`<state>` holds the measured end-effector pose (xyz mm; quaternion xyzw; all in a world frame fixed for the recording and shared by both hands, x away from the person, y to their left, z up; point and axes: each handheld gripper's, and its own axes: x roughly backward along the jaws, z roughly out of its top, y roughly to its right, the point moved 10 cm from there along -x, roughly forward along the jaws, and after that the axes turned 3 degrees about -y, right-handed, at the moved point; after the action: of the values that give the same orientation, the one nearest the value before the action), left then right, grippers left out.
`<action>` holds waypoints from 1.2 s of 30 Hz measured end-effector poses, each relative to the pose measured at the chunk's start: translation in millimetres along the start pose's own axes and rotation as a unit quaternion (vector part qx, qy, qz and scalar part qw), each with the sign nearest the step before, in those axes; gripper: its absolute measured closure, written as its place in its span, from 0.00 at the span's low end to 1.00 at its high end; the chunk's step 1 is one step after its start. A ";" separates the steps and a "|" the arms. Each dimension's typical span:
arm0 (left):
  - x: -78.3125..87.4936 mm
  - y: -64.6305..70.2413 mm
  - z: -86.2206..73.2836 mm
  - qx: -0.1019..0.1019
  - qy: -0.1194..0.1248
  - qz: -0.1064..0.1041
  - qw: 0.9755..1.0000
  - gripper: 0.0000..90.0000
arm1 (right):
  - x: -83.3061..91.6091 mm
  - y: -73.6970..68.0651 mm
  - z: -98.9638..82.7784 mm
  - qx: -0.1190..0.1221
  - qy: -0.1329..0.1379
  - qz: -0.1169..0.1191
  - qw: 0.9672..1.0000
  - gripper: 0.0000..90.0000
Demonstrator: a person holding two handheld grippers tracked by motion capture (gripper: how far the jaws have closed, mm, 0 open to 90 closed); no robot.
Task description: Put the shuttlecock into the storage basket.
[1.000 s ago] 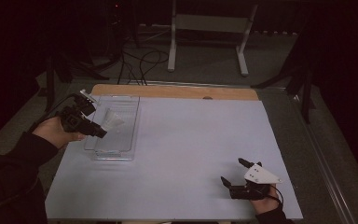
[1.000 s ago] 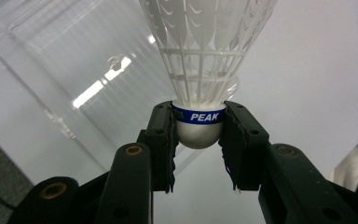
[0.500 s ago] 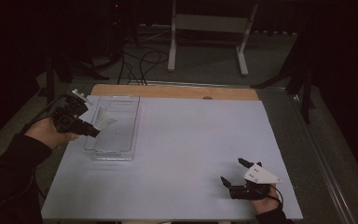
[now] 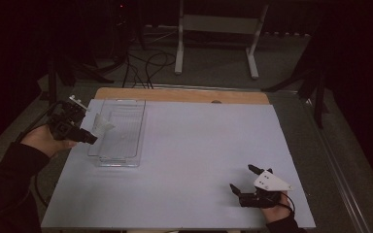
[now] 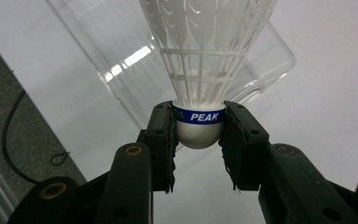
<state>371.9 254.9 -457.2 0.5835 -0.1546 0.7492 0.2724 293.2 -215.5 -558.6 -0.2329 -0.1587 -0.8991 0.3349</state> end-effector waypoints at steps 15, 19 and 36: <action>-19.1 -3.4 -3.6 -0.016 0.005 -0.005 1.000 0.74 | 0.1 0.0 -0.4 0.000 -0.001 0.000 1.000 0.10; -25.7 -6.3 -6.5 -0.015 0.001 -0.007 1.000 0.74 | -0.3 -0.2 -0.8 -0.001 -0.003 0.000 1.000 0.10; -47.8 -9.9 -10.0 -0.062 0.000 -0.008 0.998 0.74 | -0.8 -0.8 -1.2 -0.001 -0.004 0.002 1.000 0.10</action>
<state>378.1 257.5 -506.6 0.5665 -0.1958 0.7364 0.3139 292.8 -215.0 -560.2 -0.2373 -0.1586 -0.8977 0.3356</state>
